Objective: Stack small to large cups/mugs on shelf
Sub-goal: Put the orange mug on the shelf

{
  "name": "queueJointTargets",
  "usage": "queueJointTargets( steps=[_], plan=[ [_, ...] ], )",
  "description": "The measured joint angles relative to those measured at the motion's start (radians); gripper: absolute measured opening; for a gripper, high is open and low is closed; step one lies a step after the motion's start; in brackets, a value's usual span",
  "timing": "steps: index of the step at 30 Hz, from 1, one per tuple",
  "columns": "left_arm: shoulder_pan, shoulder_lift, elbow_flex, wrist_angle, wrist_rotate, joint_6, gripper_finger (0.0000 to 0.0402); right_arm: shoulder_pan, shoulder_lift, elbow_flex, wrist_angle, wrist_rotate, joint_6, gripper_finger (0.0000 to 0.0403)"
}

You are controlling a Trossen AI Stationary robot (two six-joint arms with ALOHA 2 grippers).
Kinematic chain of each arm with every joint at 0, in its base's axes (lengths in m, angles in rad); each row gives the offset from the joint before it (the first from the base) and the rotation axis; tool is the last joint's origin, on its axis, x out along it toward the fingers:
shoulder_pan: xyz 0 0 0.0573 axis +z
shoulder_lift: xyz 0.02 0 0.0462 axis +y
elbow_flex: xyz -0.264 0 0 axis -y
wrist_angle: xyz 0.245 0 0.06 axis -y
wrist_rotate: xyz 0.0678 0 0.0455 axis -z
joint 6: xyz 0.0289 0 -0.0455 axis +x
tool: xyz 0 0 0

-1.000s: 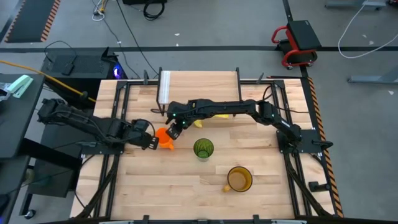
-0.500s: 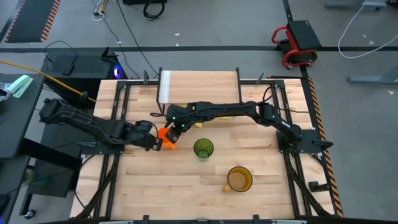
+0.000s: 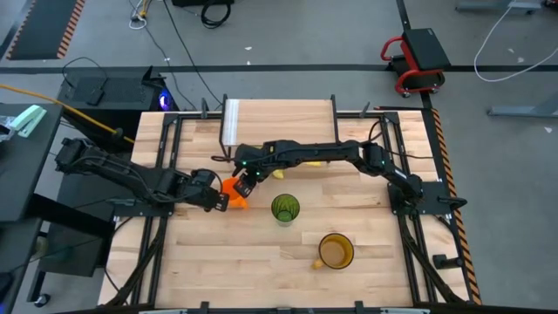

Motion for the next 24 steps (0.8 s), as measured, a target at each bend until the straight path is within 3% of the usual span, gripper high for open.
queueJointTargets(
  steps=[24],
  plan=[
    [0.000, 0.000, 0.000, 0.039, -0.025, 0.042, 0.0023, 0.009, 0.032, 0.000, 0.025, -0.005, 0.019, 0.0125]
  ],
)
